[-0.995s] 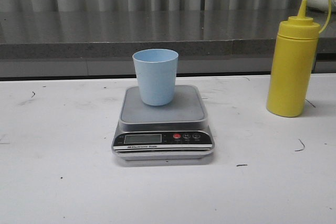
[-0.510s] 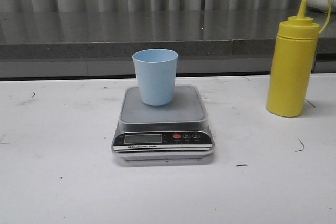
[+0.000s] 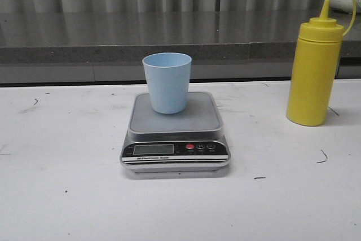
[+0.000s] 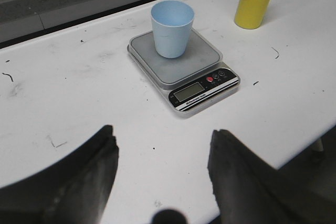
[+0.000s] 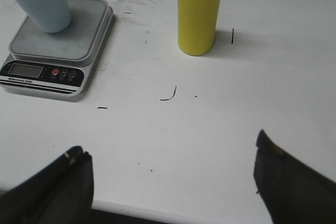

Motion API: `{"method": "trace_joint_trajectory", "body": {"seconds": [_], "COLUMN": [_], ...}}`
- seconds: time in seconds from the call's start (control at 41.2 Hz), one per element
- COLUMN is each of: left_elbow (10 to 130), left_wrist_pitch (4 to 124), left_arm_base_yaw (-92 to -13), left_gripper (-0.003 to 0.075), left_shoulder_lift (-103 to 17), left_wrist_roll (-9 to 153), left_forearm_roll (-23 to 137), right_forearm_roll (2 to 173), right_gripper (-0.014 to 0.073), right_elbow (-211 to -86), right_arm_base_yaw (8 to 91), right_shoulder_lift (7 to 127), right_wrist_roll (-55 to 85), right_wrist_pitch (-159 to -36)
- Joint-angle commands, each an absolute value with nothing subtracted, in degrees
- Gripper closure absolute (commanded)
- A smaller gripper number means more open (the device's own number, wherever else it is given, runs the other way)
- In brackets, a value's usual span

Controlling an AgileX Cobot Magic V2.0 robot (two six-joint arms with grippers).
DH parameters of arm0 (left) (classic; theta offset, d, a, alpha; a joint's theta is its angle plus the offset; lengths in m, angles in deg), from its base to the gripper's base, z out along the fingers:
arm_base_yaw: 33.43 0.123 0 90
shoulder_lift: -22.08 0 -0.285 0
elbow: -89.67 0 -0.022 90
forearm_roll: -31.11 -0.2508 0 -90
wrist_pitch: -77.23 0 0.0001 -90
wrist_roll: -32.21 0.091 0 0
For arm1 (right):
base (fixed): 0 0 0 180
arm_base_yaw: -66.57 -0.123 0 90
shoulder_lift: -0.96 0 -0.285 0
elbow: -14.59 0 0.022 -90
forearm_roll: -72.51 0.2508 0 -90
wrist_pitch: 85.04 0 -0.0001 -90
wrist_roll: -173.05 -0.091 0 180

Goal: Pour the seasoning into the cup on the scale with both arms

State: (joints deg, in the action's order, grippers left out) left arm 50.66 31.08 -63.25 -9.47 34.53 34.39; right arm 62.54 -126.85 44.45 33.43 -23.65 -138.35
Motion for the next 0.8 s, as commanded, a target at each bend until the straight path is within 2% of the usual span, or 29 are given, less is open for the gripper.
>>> {"method": "trace_joint_trajectory", "body": {"seconds": [0.0, 0.582, 0.655, 0.777], "left_elbow": [52.05, 52.05, 52.05, 52.05], "left_wrist_pitch": [35.40, 35.40, 35.40, 35.40], "left_arm_base_yaw": [-63.66, -63.66, -63.66, -63.66], "left_gripper": [0.0332, 0.0336, 0.0366, 0.0489], "left_shoulder_lift": [-9.82, -9.82, -9.82, -9.82], "left_wrist_roll": [34.34, 34.34, 34.34, 34.34], "left_forearm_roll": [34.97, 34.97, 34.97, 34.97], "right_forearm_roll": [61.89, 61.89, 61.89, 61.89], "right_gripper": [-0.0039, -0.0039, -0.0039, -0.0039], "right_elbow": [-128.93, -128.93, -128.93, -128.93], "right_arm_base_yaw": [44.39, 44.39, 44.39, 44.39], "right_shoulder_lift": [33.69, 33.69, 33.69, 33.69], "right_wrist_roll": [-23.08, -23.08, -23.08, -23.08], "right_wrist_pitch": [-133.90, -133.84, -133.84, -133.84]}}
